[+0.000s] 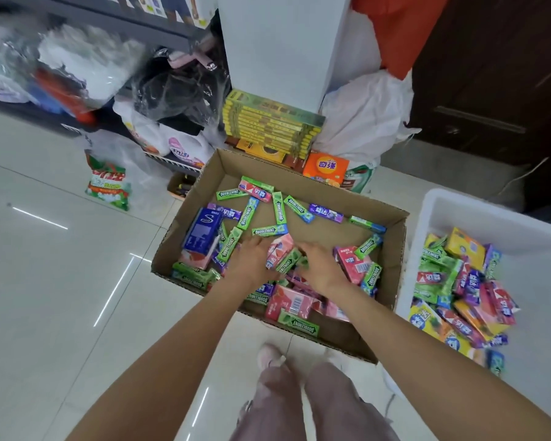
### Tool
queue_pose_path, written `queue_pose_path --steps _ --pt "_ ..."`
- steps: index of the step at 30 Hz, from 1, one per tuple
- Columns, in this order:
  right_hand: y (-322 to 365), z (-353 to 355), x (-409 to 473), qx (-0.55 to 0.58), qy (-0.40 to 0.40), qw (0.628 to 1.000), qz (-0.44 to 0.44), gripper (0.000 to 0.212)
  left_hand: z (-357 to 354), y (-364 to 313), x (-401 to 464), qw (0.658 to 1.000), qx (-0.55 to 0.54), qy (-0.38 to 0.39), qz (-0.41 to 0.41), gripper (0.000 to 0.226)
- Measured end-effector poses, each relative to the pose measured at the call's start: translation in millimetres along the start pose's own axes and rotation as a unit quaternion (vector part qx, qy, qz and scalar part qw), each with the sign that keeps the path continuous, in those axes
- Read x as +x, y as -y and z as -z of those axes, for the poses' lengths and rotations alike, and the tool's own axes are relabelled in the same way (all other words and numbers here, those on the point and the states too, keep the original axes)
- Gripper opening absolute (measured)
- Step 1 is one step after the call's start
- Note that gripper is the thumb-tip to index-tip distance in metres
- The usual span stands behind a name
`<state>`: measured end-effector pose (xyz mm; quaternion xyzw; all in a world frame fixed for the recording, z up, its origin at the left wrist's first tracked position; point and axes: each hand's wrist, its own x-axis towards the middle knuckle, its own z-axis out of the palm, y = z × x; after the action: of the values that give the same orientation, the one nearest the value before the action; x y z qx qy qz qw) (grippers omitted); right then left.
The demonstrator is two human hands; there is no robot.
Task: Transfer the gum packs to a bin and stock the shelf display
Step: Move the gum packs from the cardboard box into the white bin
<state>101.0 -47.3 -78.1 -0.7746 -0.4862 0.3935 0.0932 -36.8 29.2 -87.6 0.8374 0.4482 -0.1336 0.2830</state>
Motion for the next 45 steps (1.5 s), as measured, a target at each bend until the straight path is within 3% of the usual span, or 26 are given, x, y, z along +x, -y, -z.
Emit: queue_pose_path --steps 4,10,17,25,30,36,40,45 --pt "-7.0 2.1 -2.9 -0.038 -0.042 0.998 -0.004 0.048 -0.8 -1.8 1.7 1.0 -0.015 -0.007 -0.005 0.084" --pt "-10.8 9.4 -8.6 -0.051 -0.042 0.998 -0.016 0.034 5.6 -8.1 1.5 0.994 -0.099 -0.045 -0.003 0.065" --pt "-8.5 22.0 -17.8 0.02 -0.124 0.992 -0.003 0.026 10.2 -17.0 -3.5 0.979 -0.201 -0.042 0.014 0.042" --pt "-12.1 46.7 -42.5 0.146 -0.189 0.971 -0.007 0.024 29.4 -46.9 -28.6 0.961 -0.251 -0.107 0.043 0.04" --pt "-31.1 82.6 -72.1 0.193 -0.245 0.95 0.019 0.021 37.6 -104.6 -49.2 0.93 -0.34 -0.141 0.006 0.034" --pt "-103.9 133.6 -113.8 0.237 -0.347 0.908 0.004 0.021 21.8 -210.8 -42.4 0.931 -0.334 -0.138 -0.052 0.038" --pt "-174.2 153.0 -130.5 0.213 -0.348 0.912 -0.05 0.026 -11.5 -278.0 -26.8 0.947 -0.29 -0.125 -0.062 0.037" --pt "-237.9 160.2 -138.7 0.161 -0.289 0.939 -0.091 0.028 -56.3 -330.4 3.0 0.959 -0.27 -0.087 -0.008 0.034"
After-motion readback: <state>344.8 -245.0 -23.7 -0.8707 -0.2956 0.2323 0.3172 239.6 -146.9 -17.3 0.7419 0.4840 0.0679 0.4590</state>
